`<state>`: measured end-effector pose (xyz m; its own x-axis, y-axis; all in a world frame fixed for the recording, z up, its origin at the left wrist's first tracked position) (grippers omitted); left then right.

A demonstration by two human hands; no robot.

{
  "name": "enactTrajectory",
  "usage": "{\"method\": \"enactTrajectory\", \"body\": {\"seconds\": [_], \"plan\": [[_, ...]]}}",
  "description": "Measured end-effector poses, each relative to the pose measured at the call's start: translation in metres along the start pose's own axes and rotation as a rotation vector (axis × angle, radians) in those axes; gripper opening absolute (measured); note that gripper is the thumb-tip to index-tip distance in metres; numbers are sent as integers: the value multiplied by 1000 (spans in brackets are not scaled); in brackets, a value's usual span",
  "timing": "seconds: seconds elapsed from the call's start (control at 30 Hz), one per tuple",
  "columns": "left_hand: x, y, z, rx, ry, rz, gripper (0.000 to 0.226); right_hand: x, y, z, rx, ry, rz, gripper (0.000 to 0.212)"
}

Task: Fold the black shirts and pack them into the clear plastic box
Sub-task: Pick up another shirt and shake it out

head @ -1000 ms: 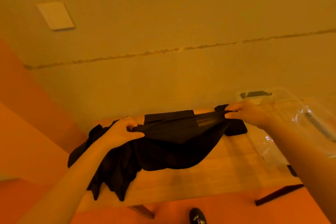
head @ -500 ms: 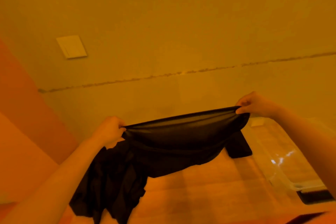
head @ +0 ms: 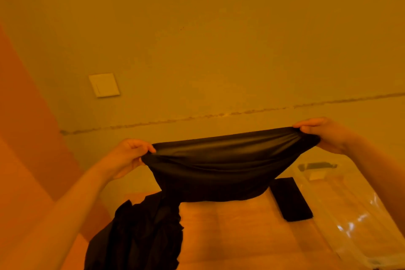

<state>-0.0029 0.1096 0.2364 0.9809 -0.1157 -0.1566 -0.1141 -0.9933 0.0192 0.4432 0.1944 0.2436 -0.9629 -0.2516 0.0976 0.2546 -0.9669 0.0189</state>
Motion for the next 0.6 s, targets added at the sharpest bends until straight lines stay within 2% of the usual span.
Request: {"method": "enactTrajectory", "body": {"seconds": [0.1, 0.17, 0.23, 0.27, 0.3, 0.37, 0.47, 0.6], "plan": [[-5, 3, -8, -11, -467, 84, 24, -2, 3, -3, 21, -52, 47, 65], [-9, 0, -11, -1, -785, 135, 32, -1, 6, -3, 70, 31, 127, 58], [-10, -2, -16, 40, -898, 128, 28, 2, 8, -1, 117, 141, 187, 47], [-11, -3, -20, 79, -915, 93, 27, 4, 8, 0, 127, 206, 214, 48], [-14, -5, -23, 113, -899, 41, 28, 7, 8, 3, 134, 280, 218, 49], [-21, -11, -28, 139, -809, -81, 29, 11, 4, 10, 87, 444, 170, 27], [-28, -21, -27, 119, -611, -208, 18, 9, -4, 19, -1, 599, 65, 28], [-40, -33, -19, 80, -240, -298, 24, 9, -6, 23, -25, 641, 76, 27]]}}
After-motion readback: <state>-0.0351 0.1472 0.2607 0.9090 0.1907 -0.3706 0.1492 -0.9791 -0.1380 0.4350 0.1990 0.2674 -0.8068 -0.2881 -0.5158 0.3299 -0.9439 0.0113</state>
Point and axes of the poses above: each hand's wrist, its own y-axis away from the middle knuckle, its own x-axis out of the palm, z = x × y, the point moved 6 cm from there along -y, towards the middle knuckle, and after that the axes turned 10 degrees about -y, right-handed, at the moved point
